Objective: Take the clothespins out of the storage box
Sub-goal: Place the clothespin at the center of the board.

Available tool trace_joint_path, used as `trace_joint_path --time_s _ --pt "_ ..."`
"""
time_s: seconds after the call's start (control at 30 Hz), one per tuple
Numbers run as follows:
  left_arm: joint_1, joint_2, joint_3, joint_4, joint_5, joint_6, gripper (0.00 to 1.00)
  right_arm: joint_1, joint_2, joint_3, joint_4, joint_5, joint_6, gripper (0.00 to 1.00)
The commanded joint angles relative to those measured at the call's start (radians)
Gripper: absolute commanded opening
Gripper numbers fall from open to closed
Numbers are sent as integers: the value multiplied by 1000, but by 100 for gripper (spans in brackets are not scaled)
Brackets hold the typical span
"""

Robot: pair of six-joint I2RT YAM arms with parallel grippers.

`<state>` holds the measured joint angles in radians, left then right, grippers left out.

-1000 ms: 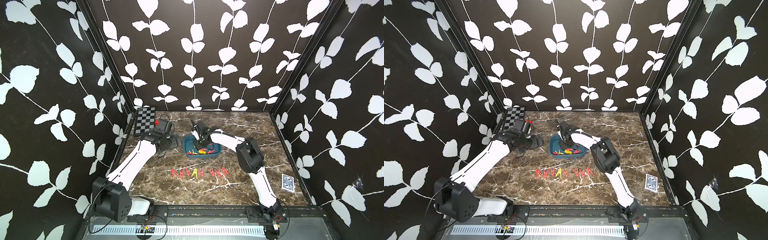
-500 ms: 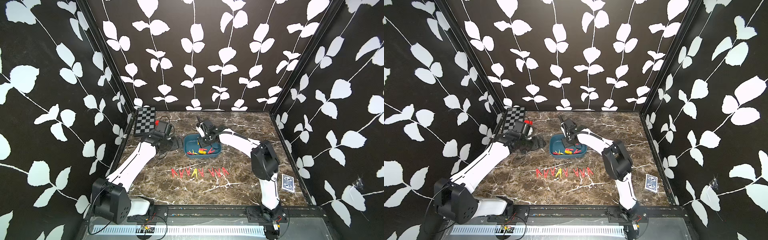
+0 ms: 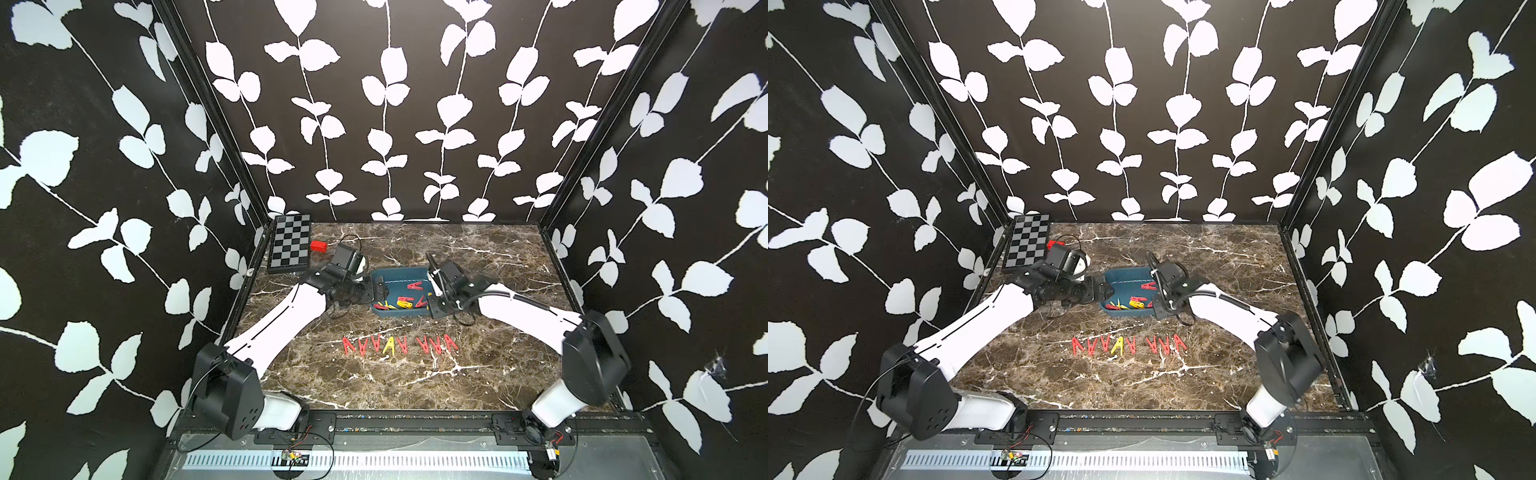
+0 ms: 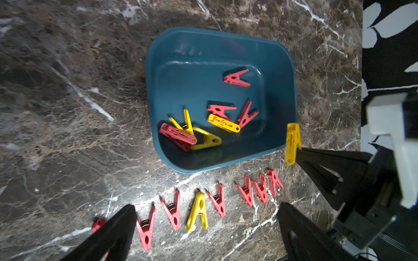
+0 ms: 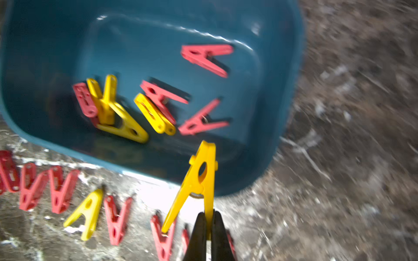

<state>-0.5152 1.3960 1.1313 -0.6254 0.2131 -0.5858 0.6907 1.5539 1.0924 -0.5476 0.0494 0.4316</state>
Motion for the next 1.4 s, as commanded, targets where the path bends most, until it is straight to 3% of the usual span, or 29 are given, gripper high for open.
trace_joint_path --time_s 0.0,0.4,0.93,1.1,1.3,1.37 --pt "-13 14 37 28 27 12 99 -8 -100 -97 -20 62 68 0" --pt "-54 76 62 59 37 -21 99 -29 -302 -389 -43 95 153 0" --pt "-66 81 73 31 -6 -26 99 -56 -178 -445 29 51 147 0" --pt "-66 105 81 15 -23 -28 99 -56 -196 -444 10 52 141 23" --pt "-66 141 99 34 -14 -28 99 -56 -255 -407 -29 64 127 40" --pt "-66 155 108 41 -11 -22 99 -56 -285 -387 -36 71 118 53"
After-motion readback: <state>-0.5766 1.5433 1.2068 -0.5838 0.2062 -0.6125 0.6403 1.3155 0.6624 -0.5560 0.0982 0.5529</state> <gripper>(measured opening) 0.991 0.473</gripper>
